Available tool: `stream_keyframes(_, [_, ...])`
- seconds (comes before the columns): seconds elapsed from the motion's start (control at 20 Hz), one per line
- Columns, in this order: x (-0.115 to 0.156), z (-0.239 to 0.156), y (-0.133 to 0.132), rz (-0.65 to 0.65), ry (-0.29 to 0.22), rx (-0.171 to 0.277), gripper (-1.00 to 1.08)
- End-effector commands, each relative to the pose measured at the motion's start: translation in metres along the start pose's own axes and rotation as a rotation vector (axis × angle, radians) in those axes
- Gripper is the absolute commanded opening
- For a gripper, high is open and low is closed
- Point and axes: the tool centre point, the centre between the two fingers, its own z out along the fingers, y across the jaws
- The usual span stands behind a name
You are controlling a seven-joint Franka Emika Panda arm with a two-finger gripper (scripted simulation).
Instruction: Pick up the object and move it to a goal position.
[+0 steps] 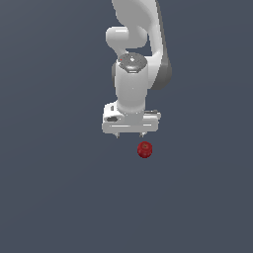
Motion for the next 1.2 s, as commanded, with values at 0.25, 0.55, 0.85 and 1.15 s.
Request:
stream_keyframes(0.25, [-0.002, 0.006, -0.011, 0.001, -0.008, 0.017, 1.0])
stream_keyframes(0.55, [-0.005, 0.013, -0.024, -0.002, -0.017, 0.037, 1.0])
stream_keyframes(0.85, [-0.004, 0.016, -0.026, 0.015, -0.017, 0.034, 1.0])
stream_keyframes(1.15, [-0.005, 0.027, -0.034, 0.069, -0.022, 0.029, 1.0])
